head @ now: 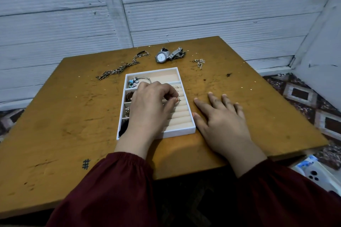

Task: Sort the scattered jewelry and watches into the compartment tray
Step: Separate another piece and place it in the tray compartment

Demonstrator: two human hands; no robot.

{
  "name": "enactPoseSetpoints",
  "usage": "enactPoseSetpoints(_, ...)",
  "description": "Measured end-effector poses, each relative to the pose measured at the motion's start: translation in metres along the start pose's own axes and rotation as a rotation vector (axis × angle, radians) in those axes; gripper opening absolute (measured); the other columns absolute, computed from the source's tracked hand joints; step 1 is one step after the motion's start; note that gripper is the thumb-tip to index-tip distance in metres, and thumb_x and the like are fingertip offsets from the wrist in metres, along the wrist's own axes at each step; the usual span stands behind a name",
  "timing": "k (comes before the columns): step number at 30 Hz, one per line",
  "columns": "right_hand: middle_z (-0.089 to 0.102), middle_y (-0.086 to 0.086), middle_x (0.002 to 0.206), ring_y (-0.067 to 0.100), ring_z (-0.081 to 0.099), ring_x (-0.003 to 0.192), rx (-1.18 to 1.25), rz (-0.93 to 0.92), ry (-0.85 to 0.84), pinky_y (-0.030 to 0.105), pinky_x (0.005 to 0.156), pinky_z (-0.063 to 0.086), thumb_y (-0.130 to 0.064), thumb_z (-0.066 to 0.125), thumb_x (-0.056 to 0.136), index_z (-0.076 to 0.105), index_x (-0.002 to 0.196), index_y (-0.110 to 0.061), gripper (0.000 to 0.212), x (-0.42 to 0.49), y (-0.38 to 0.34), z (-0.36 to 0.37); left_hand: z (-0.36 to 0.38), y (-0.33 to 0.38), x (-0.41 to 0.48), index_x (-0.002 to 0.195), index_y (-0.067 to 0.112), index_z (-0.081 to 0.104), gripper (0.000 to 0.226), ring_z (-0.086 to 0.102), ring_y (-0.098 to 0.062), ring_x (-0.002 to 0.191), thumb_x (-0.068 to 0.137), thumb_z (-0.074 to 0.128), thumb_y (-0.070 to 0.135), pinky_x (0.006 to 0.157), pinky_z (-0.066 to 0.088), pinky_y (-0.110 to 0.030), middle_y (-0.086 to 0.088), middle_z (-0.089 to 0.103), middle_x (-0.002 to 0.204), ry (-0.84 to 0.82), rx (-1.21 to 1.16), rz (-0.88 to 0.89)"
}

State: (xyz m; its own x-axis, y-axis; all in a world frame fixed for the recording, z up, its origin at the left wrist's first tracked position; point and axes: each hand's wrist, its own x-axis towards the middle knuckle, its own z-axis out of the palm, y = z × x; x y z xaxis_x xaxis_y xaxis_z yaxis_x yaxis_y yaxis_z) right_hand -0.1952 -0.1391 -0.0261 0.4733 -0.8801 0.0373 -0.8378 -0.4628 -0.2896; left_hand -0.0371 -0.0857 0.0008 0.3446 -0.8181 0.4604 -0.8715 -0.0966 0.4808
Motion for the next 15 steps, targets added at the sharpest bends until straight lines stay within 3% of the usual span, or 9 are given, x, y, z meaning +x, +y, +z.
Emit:
enactPoseSetpoints(9,0.016,-0.006,0.159,0.025,0.007,0.147,0.004,-0.015,0.028,0.046,0.116,0.005,-0.058,0.03,0.094,0.028,0.144,-0.046,0.05,-0.001,0.0019,0.0017,0.0014,0.001,0.0004,0.086,0.031,0.072,0.005,0.044,-0.021,0.096,0.083,0.068,0.032,0.082,0.039,-0.038,0.008,0.065,0.088,-0.061,0.1,0.008)
enactPoseSetpoints(15,0.015,-0.006,0.159,0.024,0.006,0.147,0.002,-0.014,0.02,0.046,0.117,0.005,-0.059,0.029,0.094,0.027,0.144,-0.047,0.051,-0.0006,0.0023,0.0019,0.0013,0.0015,-0.0008,0.091,0.032,0.073,0.015,0.043,-0.023,0.097,0.085,0.062,0.024,0.082,0.037,-0.035,0.006,0.064,0.093,-0.094,0.146,0.028)
